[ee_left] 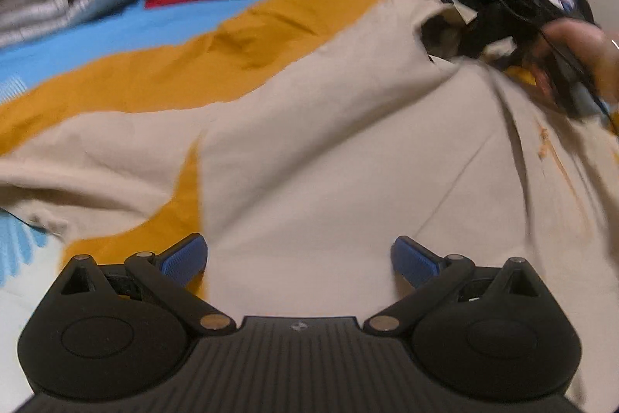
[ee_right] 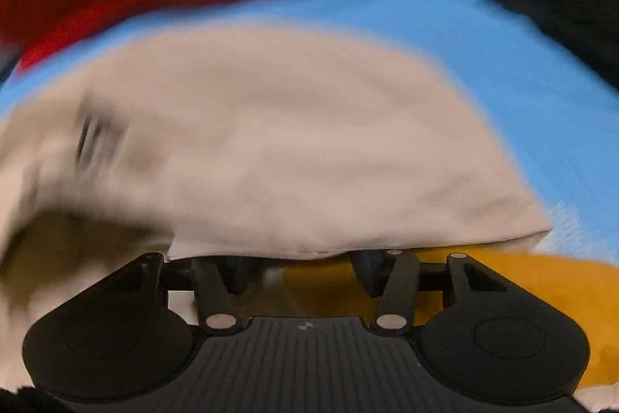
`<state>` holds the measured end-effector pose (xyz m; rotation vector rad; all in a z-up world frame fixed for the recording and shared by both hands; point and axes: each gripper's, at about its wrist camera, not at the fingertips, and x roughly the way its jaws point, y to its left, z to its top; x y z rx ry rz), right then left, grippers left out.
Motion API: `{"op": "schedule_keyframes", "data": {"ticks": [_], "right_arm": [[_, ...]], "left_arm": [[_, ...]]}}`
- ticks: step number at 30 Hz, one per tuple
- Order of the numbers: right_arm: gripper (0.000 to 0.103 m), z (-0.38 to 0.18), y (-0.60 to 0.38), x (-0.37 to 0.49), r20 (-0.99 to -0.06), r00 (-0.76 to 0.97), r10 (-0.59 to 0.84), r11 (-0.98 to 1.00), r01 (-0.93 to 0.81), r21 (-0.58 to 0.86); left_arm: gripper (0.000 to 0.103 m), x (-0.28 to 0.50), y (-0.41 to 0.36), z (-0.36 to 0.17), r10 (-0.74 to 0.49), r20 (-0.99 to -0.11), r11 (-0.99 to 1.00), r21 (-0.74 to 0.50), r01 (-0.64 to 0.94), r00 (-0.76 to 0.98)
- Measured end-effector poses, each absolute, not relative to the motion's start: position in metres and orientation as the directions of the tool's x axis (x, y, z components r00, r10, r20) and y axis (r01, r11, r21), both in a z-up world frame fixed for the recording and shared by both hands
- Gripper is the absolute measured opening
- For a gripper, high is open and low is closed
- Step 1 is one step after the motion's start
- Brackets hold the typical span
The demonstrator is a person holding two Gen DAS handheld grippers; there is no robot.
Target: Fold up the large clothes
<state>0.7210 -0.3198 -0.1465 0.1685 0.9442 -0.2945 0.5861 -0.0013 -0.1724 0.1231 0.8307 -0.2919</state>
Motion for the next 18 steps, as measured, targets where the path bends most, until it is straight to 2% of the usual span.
{"op": "schedule_keyframes", "data": {"ticks": [1, 2, 3, 6, 7, 8, 9, 12, 15, 18], "right_arm": [[0.055, -0.139, -0.328, 0.719, -0.75, 0.586, -0.307, 0.898, 0.439, -0.024], [0.054, -0.133, -0.334, 0.714, -0.697, 0.611, -0.376, 0.858, 0.513, -0.014], [0.05, -0.131, -0.338, 0.709, -0.669, 0.641, -0.375, 0.851, 0.524, 0.025], [0.05, -0.128, -0.344, 0.689, -0.657, 0.741, -0.142, 0.93, 0.326, 0.168], [0.055, -0.125, -0.346, 0.677, -0.654, 0.752, -0.083, 0.939, 0.279, 0.201], [0.061, -0.121, -0.35, 0.663, -0.651, 0.757, -0.055, 0.937, 0.264, 0.228], [0.072, -0.117, -0.354, 0.645, -0.643, 0.765, -0.036, 0.931, 0.259, 0.257], [0.074, -0.107, -0.365, 0.577, -0.615, 0.789, 0.01, 0.925, 0.226, 0.305], [0.077, -0.11, -0.376, 0.503, -0.607, 0.794, -0.03, 0.941, 0.228, 0.251], [0.077, -0.124, -0.387, 0.432, -0.615, 0.784, -0.09, 0.938, 0.275, 0.212]], "left_arm": [[0.103, 0.583, 0.0, -0.173, -0.204, -0.736, 0.951, 0.008, 0.309, 0.646], [0.103, 0.583, 0.0, -0.172, -0.199, -0.739, 0.951, 0.011, 0.308, 0.644], [0.103, 0.583, 0.002, -0.173, -0.199, -0.741, 0.954, 0.004, 0.3, 0.641], [0.103, 0.588, 0.008, -0.171, -0.213, -0.732, 0.961, -0.038, 0.273, 0.647], [0.103, 0.589, 0.013, -0.167, -0.216, -0.727, 0.965, -0.057, 0.257, 0.651], [0.103, 0.591, 0.019, -0.164, -0.221, -0.723, 0.968, -0.082, 0.236, 0.655], [0.103, 0.59, 0.025, -0.156, -0.224, -0.72, 0.971, -0.103, 0.218, 0.657], [0.103, 0.59, 0.056, -0.134, -0.208, -0.71, 0.978, -0.161, 0.133, 0.673], [0.103, 0.598, 0.111, -0.119, -0.044, -0.712, 0.988, -0.133, -0.074, 0.701], [0.103, 0.6, 0.189, -0.119, 0.131, -0.701, 0.926, -0.166, -0.34, 0.701]]}}
